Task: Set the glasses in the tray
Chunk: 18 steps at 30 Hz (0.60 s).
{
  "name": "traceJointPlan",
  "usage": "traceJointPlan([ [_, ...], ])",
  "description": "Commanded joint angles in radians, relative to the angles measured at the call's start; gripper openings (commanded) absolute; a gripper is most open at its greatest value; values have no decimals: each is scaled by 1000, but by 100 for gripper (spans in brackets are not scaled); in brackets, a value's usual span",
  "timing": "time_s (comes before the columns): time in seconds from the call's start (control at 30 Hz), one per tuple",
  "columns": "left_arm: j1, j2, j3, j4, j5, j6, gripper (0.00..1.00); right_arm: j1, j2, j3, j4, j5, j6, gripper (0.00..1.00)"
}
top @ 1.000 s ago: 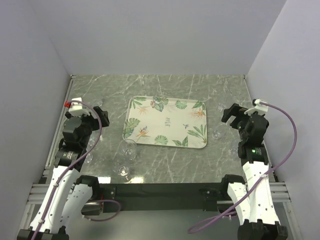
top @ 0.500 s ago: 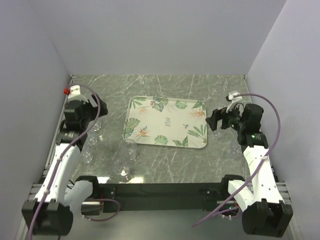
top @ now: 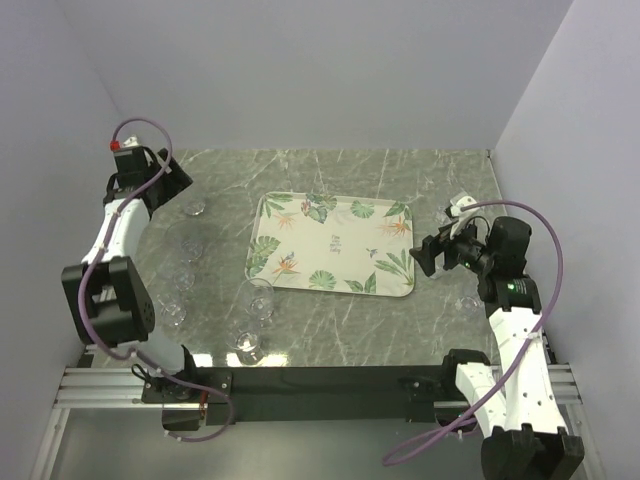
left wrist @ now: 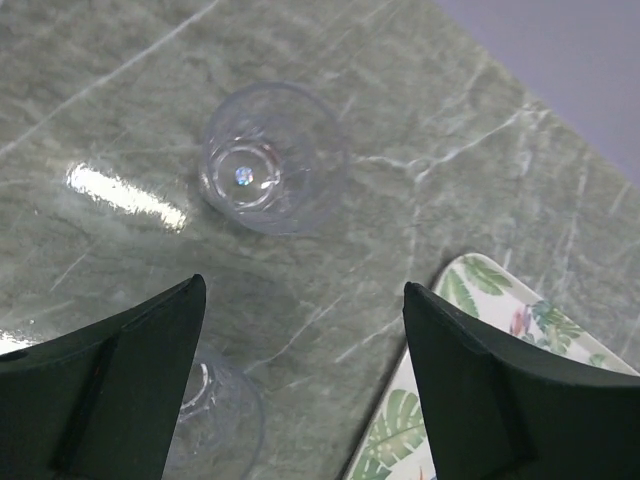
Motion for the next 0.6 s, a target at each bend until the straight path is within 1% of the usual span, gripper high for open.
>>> traceJointPlan([
  [0.0, 8, 49, 96, -60, -21, -25, 85, 0, -17, 15, 7, 0, -27, 100],
  [0.1, 11, 121, 162, -93, -51, -25, 78, 0, -8, 19, -1, 3, -32, 100],
  [0.13, 10, 160, 179, -100, -57, -24, 75, 0, -6, 21, -4, 6, -33, 100],
  [0.27, 11, 239, 254, -130, -93, -27, 70, 0, -2, 20, -7, 8, -35, 100],
  [0.47, 10, 310, 302, -161, -104, -33, 63, 0, 0, 20, -4, 13, -33, 100],
  [0.5, 11, 318, 305, -166, -136, -34, 62, 0, 1, 18, -5, 16, -35, 100],
  [0.53, 10, 333, 310, -169, -141, -31, 58, 0, 3, 20, -7, 17, -35, 100],
  [0.57, 11, 342, 316, -173, -147, -30, 57, 0, 4, 20, -7, 16, -35, 100],
])
